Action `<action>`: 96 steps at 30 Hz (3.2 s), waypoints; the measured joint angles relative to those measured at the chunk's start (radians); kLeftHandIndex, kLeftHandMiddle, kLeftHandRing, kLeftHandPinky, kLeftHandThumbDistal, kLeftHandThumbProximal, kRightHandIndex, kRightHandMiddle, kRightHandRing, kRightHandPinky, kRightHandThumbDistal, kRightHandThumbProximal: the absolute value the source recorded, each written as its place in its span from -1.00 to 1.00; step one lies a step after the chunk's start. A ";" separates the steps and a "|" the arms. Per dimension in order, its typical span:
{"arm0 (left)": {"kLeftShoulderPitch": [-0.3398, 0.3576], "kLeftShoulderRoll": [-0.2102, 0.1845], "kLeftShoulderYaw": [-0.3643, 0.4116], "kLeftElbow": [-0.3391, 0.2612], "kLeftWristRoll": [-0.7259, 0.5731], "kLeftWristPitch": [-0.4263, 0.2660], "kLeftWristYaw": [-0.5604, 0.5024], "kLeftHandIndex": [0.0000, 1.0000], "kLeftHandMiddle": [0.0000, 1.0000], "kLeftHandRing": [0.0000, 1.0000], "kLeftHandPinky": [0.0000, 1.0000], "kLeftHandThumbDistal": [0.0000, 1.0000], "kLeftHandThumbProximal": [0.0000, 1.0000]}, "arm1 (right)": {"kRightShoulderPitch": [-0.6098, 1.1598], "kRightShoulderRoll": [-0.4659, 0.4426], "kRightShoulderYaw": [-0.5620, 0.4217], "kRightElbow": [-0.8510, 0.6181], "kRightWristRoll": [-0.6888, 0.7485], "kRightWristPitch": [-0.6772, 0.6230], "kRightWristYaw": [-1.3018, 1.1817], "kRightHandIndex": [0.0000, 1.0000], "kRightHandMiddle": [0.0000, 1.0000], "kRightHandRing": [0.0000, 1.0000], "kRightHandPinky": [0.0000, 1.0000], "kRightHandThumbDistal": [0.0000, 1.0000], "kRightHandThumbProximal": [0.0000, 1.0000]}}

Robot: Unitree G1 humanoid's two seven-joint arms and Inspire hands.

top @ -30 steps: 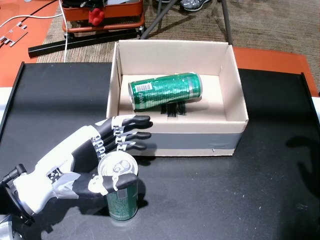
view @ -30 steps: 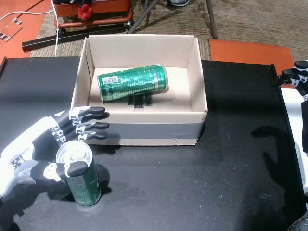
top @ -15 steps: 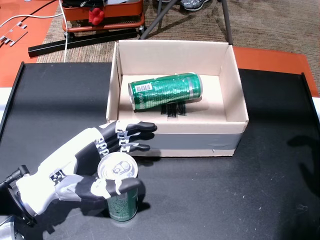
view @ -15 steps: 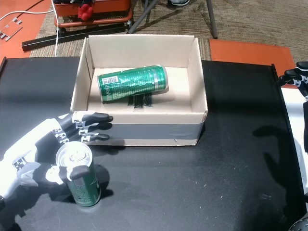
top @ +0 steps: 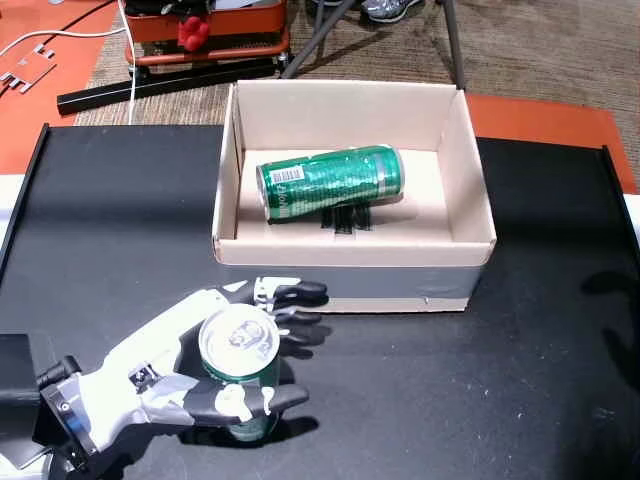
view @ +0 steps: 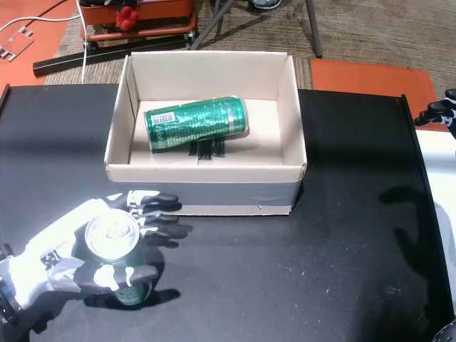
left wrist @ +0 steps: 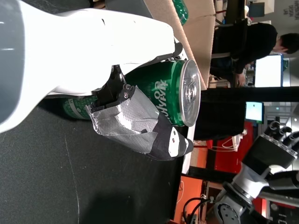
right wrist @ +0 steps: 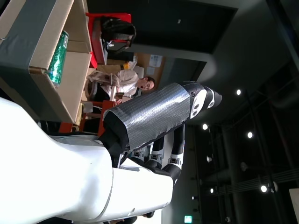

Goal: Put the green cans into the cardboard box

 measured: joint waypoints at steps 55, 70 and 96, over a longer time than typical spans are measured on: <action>0.005 -0.061 0.026 0.035 0.064 0.134 0.182 0.19 0.23 0.25 0.13 -0.46 -1.00 | 0.036 0.000 -0.001 -0.070 0.002 0.040 -0.014 -0.16 -0.14 -0.05 0.06 0.84 -0.02; 0.005 -0.061 0.025 0.029 0.066 0.118 0.245 -0.05 0.15 0.25 0.06 -0.86 -1.00 | 0.026 0.000 0.001 -0.016 -0.001 0.006 -0.012 -0.17 -0.14 -0.05 0.07 0.85 0.02; -0.002 -0.061 0.032 0.022 0.063 0.127 0.291 -0.29 -0.01 0.25 -0.09 -0.70 -1.00 | -0.002 0.000 0.000 0.028 -0.002 -0.013 0.000 -0.17 -0.13 -0.04 0.08 0.83 0.07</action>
